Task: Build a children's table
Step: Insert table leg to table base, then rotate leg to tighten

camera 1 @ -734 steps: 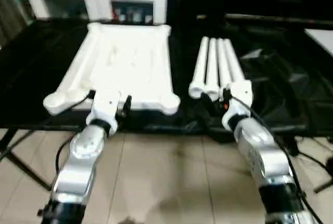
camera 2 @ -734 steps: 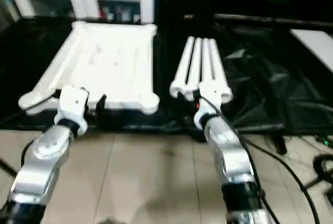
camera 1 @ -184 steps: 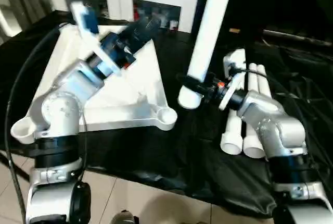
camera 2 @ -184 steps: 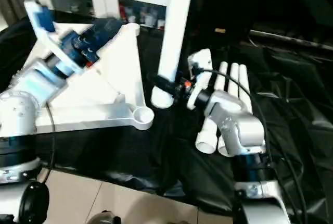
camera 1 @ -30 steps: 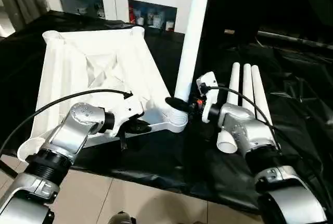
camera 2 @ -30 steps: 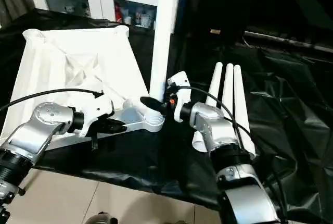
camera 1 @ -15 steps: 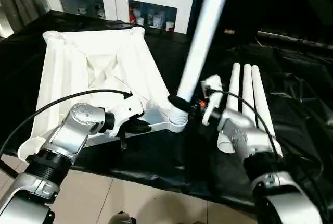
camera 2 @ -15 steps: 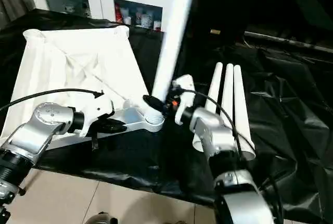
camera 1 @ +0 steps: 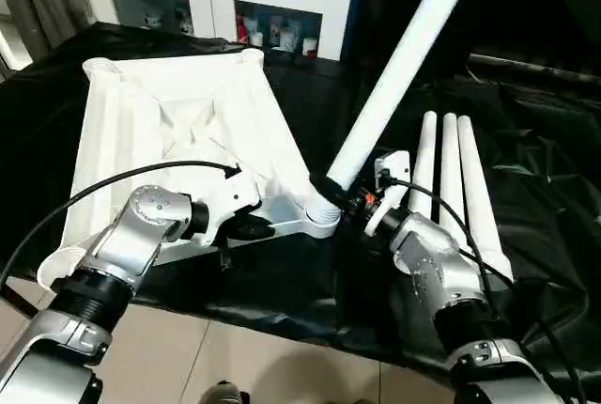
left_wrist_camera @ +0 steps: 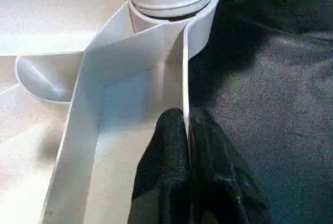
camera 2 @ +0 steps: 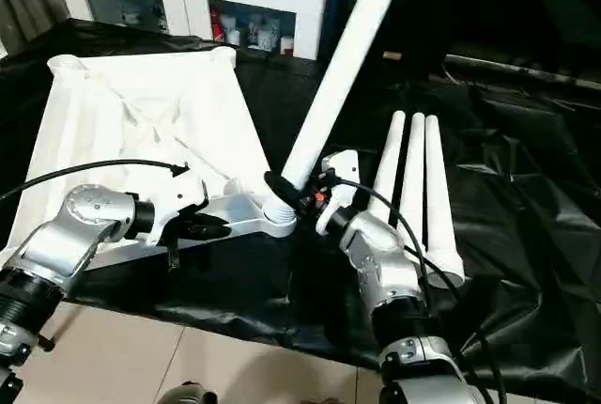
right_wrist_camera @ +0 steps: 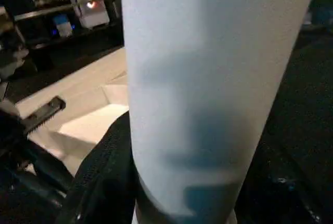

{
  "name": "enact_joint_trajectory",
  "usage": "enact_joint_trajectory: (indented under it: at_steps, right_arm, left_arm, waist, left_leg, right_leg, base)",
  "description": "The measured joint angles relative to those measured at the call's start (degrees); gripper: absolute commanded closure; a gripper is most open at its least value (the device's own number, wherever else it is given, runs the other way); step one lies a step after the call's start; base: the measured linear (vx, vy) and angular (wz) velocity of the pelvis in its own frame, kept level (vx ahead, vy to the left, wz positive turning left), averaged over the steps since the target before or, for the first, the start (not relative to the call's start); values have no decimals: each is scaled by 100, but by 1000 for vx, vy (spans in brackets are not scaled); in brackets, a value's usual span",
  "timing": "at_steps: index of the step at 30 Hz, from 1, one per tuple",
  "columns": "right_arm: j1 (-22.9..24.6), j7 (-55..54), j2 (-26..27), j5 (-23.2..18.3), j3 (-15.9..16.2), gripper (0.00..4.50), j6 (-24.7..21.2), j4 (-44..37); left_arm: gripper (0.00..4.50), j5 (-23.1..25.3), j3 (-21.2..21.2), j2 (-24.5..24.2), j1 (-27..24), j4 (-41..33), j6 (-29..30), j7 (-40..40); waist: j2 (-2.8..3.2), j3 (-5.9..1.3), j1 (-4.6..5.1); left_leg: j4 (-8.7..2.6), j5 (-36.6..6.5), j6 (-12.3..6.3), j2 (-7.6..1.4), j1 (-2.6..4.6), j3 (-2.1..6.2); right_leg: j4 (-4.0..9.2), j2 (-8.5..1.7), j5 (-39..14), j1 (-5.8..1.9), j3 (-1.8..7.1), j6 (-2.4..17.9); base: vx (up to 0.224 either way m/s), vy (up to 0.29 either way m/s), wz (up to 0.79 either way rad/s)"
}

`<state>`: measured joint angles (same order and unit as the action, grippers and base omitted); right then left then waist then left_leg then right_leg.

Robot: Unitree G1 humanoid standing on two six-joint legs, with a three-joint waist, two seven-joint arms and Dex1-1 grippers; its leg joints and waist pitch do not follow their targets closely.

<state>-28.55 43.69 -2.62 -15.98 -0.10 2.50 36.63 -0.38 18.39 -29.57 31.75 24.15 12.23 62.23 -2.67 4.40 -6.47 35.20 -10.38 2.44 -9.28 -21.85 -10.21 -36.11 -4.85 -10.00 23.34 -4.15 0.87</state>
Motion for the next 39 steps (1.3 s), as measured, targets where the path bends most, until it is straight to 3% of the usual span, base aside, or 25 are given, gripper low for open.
enact_joint_trajectory:
  at_steps: [3,12,18,28,32,39]
  right_arm:
    - [104,-11,-99,245,236,257,211,-209]
    - [64,133,-258,542,520,258,225,-338]
    - [-298,433,-316,535,554,258,-215,-65]
    - [-585,1402,-549,454,568,258,-198,416]
    - [-607,1665,-662,461,627,258,-62,475]
    - [-696,1970,-800,545,713,258,336,767]
  left_arm:
    - [450,1,2,1,-1,-1,-6,5]
    - [450,4,1,-17,-54,-71,-3,7]
    - [450,7,0,-71,-139,-187,29,13]
    - [450,7,5,-151,-210,-316,20,239]
    - [450,2,23,-150,-209,-318,-31,313]
    - [450,59,75,-79,-209,-278,-90,354]
  waist:
    - [-4,-2,-3]
    - [-15,-9,-8]
    - [-58,-36,1]
    - [-92,-59,-15]
    - [-85,-60,-37]
    - [-9,-94,-70]
  left_leg:
    - [-8,0,0,0,3,0]
    - [-37,0,1,3,19,-1]
    - [-71,1,1,4,57,-10]
    - [-79,2,3,4,73,-14]
    - [-80,2,3,4,73,-16]
    - [-81,1,3,4,80,-17]
  right_leg:
    - [3,0,-11,0,0,-18]
    - [18,0,-16,-8,0,-26]
    - [40,2,-19,-32,1,-27]
    - [43,5,-33,-51,2,0]
    - [45,5,-42,-54,2,4]
    - [55,5,-44,-66,2,4]
  base:
    - [0,0,0]
    - [0,0,0]
    - [0,0,0]
    - [0,0,0]
    - [0,0,0]
    - [0,0,0]
